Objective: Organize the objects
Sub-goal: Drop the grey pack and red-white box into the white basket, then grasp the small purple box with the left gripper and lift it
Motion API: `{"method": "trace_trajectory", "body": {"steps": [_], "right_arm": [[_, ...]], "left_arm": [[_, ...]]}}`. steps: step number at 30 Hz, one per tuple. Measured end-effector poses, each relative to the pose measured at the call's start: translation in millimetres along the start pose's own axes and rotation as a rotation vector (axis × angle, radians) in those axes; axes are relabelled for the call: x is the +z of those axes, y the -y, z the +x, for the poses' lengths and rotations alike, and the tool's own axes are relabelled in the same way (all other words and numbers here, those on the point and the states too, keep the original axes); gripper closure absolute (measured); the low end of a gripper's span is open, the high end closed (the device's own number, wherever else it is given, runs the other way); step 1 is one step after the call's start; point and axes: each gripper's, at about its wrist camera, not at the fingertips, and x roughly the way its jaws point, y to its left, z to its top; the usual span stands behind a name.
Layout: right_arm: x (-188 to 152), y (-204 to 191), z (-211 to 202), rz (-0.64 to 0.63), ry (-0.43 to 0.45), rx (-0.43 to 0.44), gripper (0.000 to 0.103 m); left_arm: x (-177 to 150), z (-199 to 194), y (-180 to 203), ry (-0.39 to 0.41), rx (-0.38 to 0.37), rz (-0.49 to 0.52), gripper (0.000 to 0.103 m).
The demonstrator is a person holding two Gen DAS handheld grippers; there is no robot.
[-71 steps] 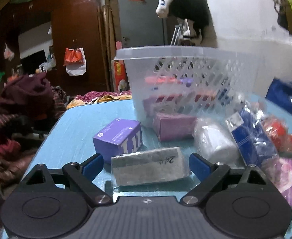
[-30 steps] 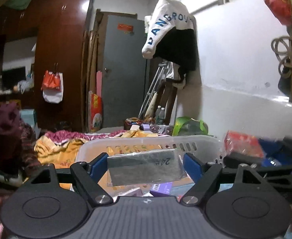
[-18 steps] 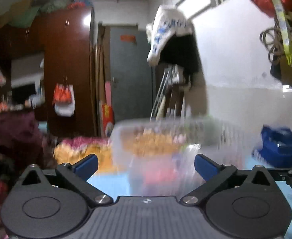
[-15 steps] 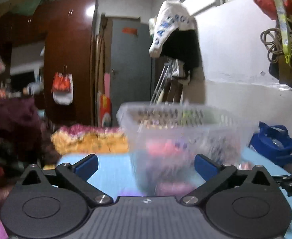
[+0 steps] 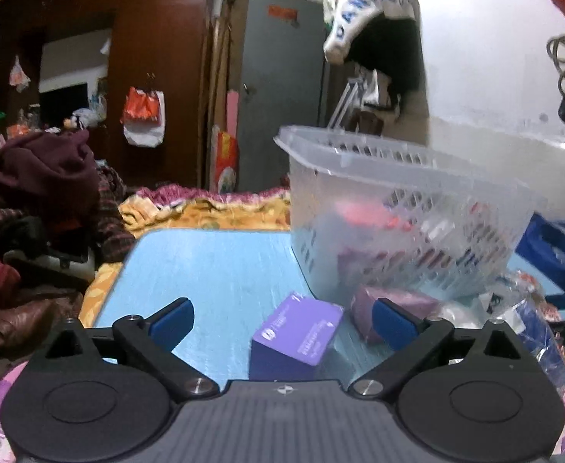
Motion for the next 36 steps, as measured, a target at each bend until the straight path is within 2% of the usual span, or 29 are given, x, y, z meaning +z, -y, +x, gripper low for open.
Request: {"method": "trace_trajectory", "body": {"steps": [3, 9, 12, 14, 16, 17, 18, 20, 22, 25, 28, 31, 36], "right_arm": [[-4.4, 2.5, -5.3, 0.007, 0.01, 0.02, 0.023], [-8.0, -5.4, -9.6, -0.037, 0.032, 0.037, 0.024], [-7.3, -6.0, -8.2, -0.034, 0.027, 0.03, 0.024], [-6.0, -6.1, -5.4, -0.033, 0.01, 0.02, 0.028], [-5.0, -6.9, -3.4, -0.035, 0.0, 0.02, 0.028], [-5.5, -7.1, -4.0, -0.035, 0.004, 0.019, 0.029], [-6.5, -7.1, -5.2, -0.034, 0.01, 0.018, 0.029], [-7.9, -7.8, -8.5, -0.035, 0.034, 0.011, 0.031], [-9.1, -6.6, -13.0, -0.031, 0.069, 0.014, 0.032], [-12.3, 2.1, -22.6, 0.012, 0.137, 0.047, 0.034], [-16.2, 10.1, -32.8, 0.059, 0.215, 0.072, 0.034], [-18.0, 11.6, -38.3, 0.077, 0.264, 0.071, 0.035], [-24.0, 17.0, -48.5, 0.122, 0.364, 0.047, 0.035]], "left_arm": [[0.5, 9.9, 3.9, -0.032, 0.004, 0.02, 0.003], [3.1, 21.8, 7.6, -0.078, 0.05, 0.048, 0.003], [3.7, 27.9, 6.8, -0.116, 0.019, 0.047, 0.005], [3.7, 30.2, 3.5, -0.127, 0.017, 0.027, 0.01], [2.8, 31.3, -1.4, -0.136, 0.003, -0.012, 0.032], [1.2, 32.0, -3.7, -0.146, -0.016, -0.034, 0.038], [0.4, 32.2, -4.7, -0.147, -0.029, -0.04, 0.043], [-0.5, 30.4, -5.1, -0.138, -0.039, -0.039, 0.044], [-1.2, 26.2, -6.3, -0.113, -0.052, -0.049, 0.045], [-3.5, 15.9, -6.6, -0.056, -0.114, -0.068, 0.045], [-10.2, -5.3, -6.3, 0.05, -0.175, -0.103, 0.045], [-16.3, -23.0, 2.7, 0.147, -0.209, -0.088, 0.045], [-24.4, -23.1, 5.1, 0.185, -0.275, -0.107, 0.045]]}}
